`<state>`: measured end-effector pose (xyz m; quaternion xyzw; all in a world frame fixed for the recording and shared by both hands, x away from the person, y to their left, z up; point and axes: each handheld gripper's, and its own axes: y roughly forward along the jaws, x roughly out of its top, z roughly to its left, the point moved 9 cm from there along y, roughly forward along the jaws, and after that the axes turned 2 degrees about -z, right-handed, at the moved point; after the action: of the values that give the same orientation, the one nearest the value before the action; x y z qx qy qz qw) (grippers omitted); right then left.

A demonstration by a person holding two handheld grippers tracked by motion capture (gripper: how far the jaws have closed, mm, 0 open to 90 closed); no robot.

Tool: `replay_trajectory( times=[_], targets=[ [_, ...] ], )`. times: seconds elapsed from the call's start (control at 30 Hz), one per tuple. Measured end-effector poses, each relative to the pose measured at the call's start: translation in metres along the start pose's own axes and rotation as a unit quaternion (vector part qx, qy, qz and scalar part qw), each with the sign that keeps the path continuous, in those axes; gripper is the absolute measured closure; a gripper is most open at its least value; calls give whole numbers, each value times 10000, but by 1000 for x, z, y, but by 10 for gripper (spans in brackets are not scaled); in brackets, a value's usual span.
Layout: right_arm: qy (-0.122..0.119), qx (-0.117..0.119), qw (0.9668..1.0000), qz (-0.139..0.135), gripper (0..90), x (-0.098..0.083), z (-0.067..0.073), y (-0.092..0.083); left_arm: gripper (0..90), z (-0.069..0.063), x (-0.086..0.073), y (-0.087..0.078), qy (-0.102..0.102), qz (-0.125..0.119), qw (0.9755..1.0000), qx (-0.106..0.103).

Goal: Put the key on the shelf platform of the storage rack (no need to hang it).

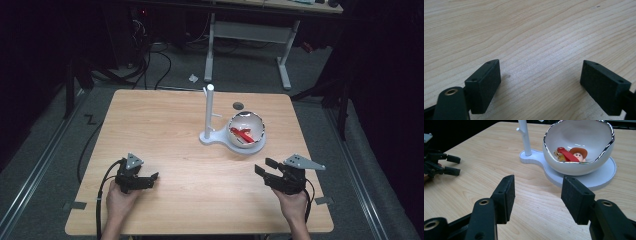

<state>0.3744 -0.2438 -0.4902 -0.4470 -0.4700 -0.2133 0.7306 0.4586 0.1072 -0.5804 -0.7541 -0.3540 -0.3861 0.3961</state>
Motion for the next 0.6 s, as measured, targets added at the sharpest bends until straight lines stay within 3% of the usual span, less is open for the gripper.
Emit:
replay_trajectory(
  times=[0.6],
  targets=[
    [-21, 72, 9998, 176, 453, -15, 7, 17, 170, 0, 0, 0, 2, -1, 10000, 3]
  ],
)
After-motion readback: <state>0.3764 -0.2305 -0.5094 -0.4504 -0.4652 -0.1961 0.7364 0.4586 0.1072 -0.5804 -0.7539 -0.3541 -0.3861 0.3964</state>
